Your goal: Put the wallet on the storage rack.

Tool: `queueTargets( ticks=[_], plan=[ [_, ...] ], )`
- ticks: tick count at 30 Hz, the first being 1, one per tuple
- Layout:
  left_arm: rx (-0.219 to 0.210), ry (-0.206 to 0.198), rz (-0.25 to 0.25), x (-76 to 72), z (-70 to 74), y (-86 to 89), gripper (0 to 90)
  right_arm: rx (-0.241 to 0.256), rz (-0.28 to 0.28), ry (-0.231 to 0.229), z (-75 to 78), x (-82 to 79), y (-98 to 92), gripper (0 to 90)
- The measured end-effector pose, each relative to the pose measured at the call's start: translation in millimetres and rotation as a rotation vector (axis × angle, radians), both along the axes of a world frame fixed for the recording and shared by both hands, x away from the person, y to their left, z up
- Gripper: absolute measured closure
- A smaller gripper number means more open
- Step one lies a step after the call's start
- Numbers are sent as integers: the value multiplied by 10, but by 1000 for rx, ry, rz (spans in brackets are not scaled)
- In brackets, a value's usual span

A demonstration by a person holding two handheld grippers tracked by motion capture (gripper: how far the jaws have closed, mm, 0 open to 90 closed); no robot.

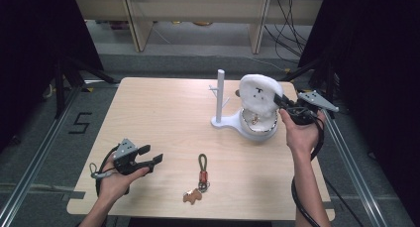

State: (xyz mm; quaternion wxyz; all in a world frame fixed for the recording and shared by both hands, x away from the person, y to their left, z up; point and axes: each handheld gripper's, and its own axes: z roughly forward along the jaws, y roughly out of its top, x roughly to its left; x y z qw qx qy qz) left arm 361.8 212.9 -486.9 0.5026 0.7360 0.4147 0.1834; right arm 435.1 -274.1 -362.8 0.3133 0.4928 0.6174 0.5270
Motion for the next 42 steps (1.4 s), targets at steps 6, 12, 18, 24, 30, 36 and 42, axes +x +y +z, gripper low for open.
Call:
queueTargets(
  ticks=[6,12,18,24,30,36,42],
  plan=[
    [-3,1,-4,5,-13,2,346,12,-4,38,-102,10,-55,812],
    [2,8,-4,-1,-21,-14,346,-6,-3,68,-212,12,-122,812],
    [8,15,-3,-3,-29,-22,346,7,-15,171,-348,25,-135,813],
    [5,18,-5,-5,-34,-24,346,-86,-12,214,-359,82,-181,817],
    [2,18,-7,-6,-45,-26,346,-130,-32,242,-339,101,-193,818],
    [2,24,-12,-5,-59,-43,346,-167,-61,277,-341,141,-107,818],
    [-1,22,-22,-3,-66,-53,346,-207,-67,274,-454,223,-135,814]
  ],
)
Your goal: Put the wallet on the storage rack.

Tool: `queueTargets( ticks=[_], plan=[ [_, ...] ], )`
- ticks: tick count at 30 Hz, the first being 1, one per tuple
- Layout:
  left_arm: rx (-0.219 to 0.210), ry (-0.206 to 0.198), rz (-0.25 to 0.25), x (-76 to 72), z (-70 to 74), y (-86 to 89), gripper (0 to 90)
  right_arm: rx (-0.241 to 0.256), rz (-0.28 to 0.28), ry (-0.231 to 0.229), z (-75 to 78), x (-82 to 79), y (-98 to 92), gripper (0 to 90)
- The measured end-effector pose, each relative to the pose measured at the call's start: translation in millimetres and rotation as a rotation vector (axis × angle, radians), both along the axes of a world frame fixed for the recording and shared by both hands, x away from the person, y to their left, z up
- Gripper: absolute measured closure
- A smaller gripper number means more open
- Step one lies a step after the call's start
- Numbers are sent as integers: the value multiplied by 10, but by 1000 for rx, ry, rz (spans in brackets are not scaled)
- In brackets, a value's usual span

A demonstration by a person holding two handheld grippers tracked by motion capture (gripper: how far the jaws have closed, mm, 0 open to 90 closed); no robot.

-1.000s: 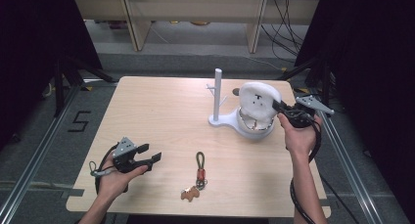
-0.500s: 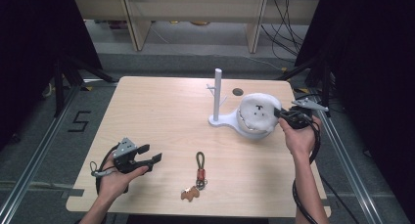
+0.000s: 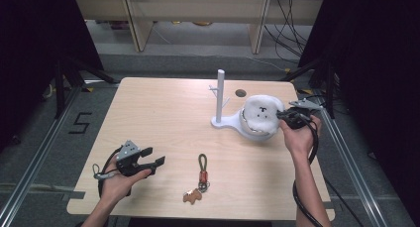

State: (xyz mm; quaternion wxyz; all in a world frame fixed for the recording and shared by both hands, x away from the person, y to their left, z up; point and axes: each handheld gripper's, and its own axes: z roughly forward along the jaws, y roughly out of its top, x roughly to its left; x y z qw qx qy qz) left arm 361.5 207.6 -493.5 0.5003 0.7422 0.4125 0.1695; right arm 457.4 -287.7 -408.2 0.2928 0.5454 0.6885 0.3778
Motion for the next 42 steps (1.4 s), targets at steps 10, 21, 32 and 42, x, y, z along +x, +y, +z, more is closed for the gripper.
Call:
queueTargets(
  ticks=[10,21,32,42],
  plan=[
    [4,9,4,-8,2,-24,343,3,-30,8,-52,13,15,781],
    [-5,18,-14,-4,7,-52,328,68,-43,-12,-76,-11,-5,534],
    [16,27,-40,-15,85,-137,324,52,-74,-40,19,-154,-19,438],
    [10,65,-110,15,227,-295,364,74,-69,26,-89,-489,-32,425]
  ],
)
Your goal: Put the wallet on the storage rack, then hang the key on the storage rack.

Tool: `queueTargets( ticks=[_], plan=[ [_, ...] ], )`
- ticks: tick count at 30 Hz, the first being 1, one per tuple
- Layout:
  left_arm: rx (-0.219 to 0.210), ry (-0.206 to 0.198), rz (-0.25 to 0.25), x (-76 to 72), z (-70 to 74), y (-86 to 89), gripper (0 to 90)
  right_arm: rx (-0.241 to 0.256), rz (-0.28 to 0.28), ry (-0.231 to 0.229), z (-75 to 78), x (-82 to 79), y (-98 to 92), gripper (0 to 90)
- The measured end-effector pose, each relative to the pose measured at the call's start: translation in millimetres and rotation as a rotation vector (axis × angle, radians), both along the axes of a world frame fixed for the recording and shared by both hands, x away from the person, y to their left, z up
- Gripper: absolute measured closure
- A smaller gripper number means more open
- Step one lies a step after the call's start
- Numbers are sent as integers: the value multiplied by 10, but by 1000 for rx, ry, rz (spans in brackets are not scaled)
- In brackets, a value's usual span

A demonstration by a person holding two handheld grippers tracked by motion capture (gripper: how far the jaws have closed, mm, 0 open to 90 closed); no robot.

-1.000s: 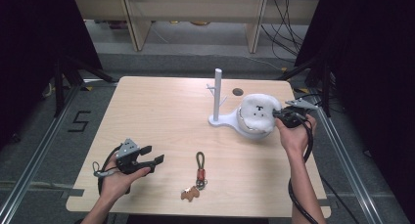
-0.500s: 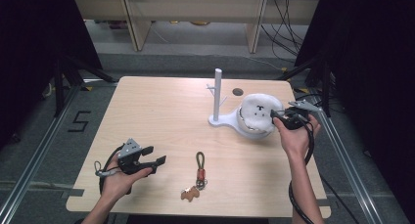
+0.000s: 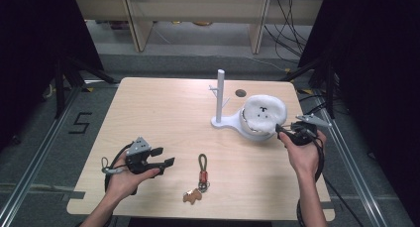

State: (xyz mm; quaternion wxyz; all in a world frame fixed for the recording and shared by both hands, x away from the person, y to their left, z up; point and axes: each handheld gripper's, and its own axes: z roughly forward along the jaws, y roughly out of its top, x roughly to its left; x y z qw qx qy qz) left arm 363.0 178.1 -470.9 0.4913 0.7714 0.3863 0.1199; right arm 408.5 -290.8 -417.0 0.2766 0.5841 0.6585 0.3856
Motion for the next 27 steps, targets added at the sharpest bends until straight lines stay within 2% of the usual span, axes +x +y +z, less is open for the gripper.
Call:
queueTargets(
  ticks=[1,2,5,8,9,10,12,13,14,16,17,19,22,23,24,26,27],
  plan=[
    [-5,11,-6,-1,12,-27,367,10,-12,6,-26,-28,14,427],
    [2,18,-17,0,28,-50,369,18,2,14,-55,-63,9,432],
    [13,39,-39,0,55,-131,373,34,0,31,-156,-155,36,446],
    [36,67,-54,4,83,-211,372,43,0,69,-235,-253,67,451],
    [58,77,-63,4,97,-224,372,44,11,66,-265,-264,71,452],
    [46,80,-60,1,102,-256,375,46,11,82,-285,-290,85,457],
    [58,95,-60,-5,117,-296,383,53,23,113,-330,-342,107,471],
    [79,109,-69,-3,126,-302,383,49,19,114,-352,-353,113,473],
    [77,121,-59,-5,129,-326,383,54,25,125,-373,-371,111,476],
    [131,141,-84,5,152,-343,382,37,16,155,-407,-399,124,479],
    [120,159,-71,2,152,-369,381,44,29,158,-418,-400,118,480],
    [161,194,-87,22,169,-412,380,51,32,181,-419,-410,117,481],
    [186,215,-100,37,189,-492,380,53,23,203,-421,-415,137,481],
    [193,224,-111,46,197,-525,380,40,28,206,-428,-412,127,481],
    [207,238,-110,54,207,-570,380,17,56,193,-441,-413,109,480],
    [227,262,-118,76,207,-632,379,25,59,195,-443,-413,107,478],
    [256,280,-130,96,212,-670,379,21,49,207,-429,-422,106,477]
  ],
)
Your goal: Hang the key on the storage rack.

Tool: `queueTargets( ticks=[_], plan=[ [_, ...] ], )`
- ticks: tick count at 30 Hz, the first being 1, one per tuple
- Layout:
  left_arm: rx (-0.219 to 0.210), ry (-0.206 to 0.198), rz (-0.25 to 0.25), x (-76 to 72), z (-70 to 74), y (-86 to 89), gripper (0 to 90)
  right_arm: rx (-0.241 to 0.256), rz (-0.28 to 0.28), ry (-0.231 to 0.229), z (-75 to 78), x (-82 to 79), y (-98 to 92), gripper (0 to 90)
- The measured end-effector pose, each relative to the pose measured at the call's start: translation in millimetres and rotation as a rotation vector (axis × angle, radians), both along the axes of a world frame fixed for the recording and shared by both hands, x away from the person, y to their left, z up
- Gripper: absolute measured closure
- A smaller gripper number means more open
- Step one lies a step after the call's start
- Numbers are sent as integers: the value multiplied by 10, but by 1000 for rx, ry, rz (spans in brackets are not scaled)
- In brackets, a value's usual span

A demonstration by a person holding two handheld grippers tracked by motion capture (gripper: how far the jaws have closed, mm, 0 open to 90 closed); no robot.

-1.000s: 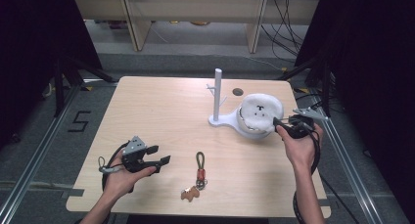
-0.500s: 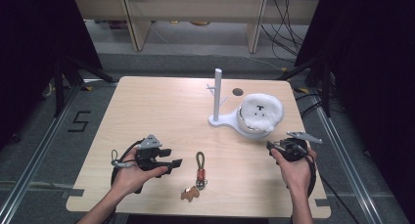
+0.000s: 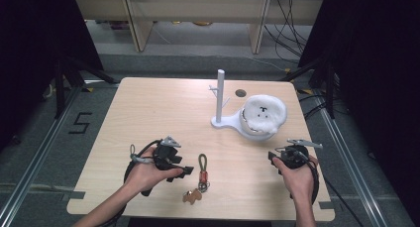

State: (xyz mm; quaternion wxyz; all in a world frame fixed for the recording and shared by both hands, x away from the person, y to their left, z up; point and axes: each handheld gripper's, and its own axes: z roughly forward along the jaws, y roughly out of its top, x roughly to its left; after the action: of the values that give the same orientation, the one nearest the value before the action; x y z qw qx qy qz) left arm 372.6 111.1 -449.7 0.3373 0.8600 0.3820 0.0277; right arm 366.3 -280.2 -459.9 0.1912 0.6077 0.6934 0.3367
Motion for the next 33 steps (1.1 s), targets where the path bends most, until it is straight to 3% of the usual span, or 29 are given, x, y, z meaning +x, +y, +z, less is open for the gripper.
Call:
queueTargets(
  ticks=[1,2,3,5,6,7,10,15,16,17,19,22,23,26,29,30,31,33],
  plan=[
    [1,5,4,6,-5,-33,379,29,-7,19,11,-9,6,475],
    [6,16,0,18,-9,-69,379,22,-15,18,19,-13,6,474],
    [51,33,-44,47,5,-68,380,26,-29,22,15,-12,6,474],
    [69,58,-43,78,-1,-142,380,45,-58,44,22,-31,23,470],
    [49,69,-28,77,-14,-167,380,19,-34,28,7,-22,-7,468],
    [72,95,-33,87,-9,-182,379,21,-36,26,2,-21,-5,467],
    [76,140,-10,118,-21,-262,381,19,-45,45,6,-32,1,464],
    [93,180,8,163,-47,-366,381,43,-19,27,2,-25,14,461],
    [88,190,16,172,-59,-388,383,17,-7,10,-18,-20,2,460],
    [96,204,26,181,-70,-423,384,38,-35,34,-3,-22,31,460],
    [107,221,33,195,-89,-465,383,34,-31,29,-12,-16,27,458],
    [124,243,37,206,-117,-539,384,74,-57,48,3,-31,64,456],
    [126,261,57,201,-130,-584,384,41,-27,30,-4,-19,24,455],
    [151,264,56,225,-154,-627,380,33,-20,43,20,-37,9,454],
    [172,265,61,234,-177,-665,379,55,-13,34,4,-25,14,453],
    [175,265,63,234,-185,-675,379,33,-2,17,-14,-21,3,452],
    [208,270,34,248,-181,-666,378,26,-5,18,-18,-18,3,452],
    [219,265,42,245,-197,-690,378,29,-3,25,-12,-24,9,451]
  ],
)
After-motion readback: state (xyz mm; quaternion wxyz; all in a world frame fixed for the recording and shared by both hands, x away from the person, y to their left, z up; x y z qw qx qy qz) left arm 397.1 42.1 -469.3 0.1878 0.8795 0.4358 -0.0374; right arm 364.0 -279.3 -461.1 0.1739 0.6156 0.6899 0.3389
